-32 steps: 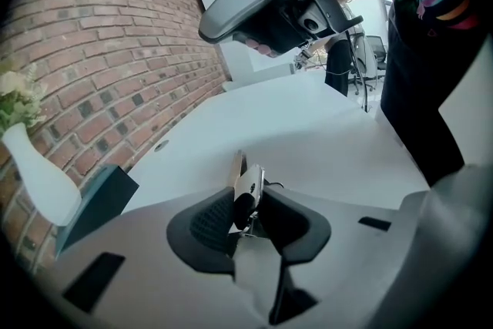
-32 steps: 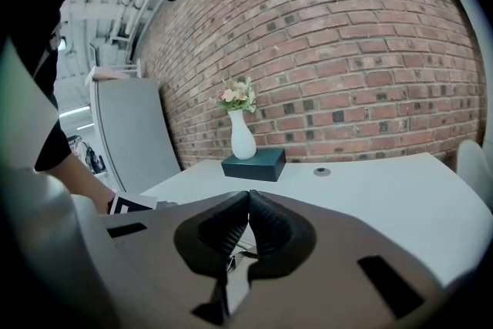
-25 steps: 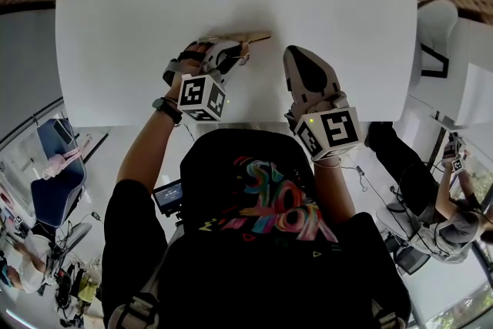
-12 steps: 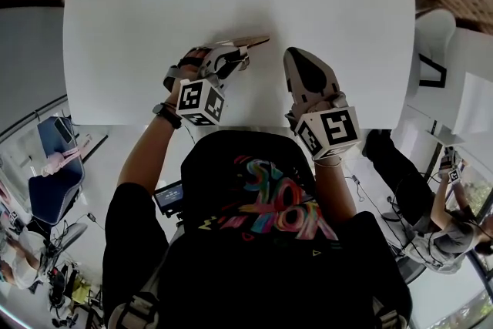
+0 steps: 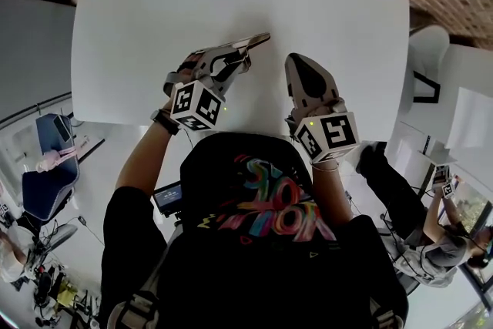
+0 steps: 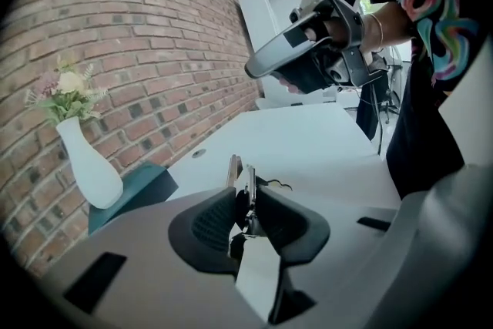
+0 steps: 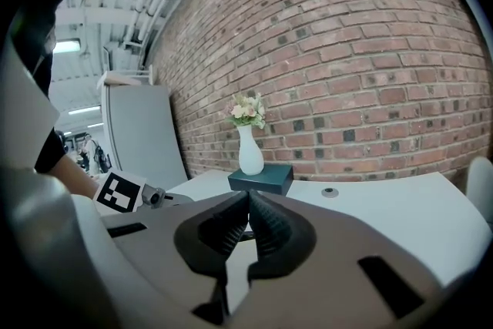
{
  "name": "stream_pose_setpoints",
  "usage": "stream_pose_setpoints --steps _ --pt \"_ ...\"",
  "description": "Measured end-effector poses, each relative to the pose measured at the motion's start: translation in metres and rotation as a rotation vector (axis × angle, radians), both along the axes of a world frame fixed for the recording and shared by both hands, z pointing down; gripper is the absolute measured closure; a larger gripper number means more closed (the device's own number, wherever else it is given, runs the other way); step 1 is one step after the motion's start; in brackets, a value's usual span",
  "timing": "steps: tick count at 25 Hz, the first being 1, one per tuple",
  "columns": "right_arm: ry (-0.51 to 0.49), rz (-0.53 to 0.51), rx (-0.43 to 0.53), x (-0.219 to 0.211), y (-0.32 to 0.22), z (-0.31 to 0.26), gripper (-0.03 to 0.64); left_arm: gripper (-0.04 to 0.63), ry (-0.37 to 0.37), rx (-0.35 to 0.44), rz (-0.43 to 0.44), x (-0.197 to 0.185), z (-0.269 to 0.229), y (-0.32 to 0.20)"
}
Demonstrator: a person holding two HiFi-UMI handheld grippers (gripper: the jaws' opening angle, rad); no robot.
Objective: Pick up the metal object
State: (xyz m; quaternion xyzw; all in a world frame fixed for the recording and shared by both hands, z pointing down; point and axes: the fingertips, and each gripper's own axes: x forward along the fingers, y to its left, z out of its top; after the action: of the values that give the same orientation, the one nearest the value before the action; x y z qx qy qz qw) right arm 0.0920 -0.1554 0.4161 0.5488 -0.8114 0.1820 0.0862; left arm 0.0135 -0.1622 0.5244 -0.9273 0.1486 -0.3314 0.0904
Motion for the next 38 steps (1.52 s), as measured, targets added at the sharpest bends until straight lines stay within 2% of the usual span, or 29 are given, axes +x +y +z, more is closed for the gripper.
stream_pose_setpoints --steps 5,14,22,28,38 --pt "-0.010 -0.008 0.029 0.000 0.004 -0.016 0.600 0.497 0.062 0.017 -0.044 -0.001 -0.035 -0.006" --pt "-0.010 -0.021 0.098 0.006 0.007 -0.053 0.598 0.497 0.263 -0.025 -0.151 -0.005 -0.107 -0.008" --pt "-0.020 0.000 0.132 0.012 0.012 -0.070 0.600 0.497 0.405 -0.051 -0.198 -0.014 -0.165 0.002" --pt "-0.040 0.026 0.144 0.023 0.017 -0.075 0.600 0.497 0.471 -0.044 -0.245 -0.013 -0.187 0.007" --pt "0.003 0.030 0.151 0.013 0.027 -0.079 0.600 0.498 0.515 -0.034 -0.274 -0.025 -0.195 0.022"
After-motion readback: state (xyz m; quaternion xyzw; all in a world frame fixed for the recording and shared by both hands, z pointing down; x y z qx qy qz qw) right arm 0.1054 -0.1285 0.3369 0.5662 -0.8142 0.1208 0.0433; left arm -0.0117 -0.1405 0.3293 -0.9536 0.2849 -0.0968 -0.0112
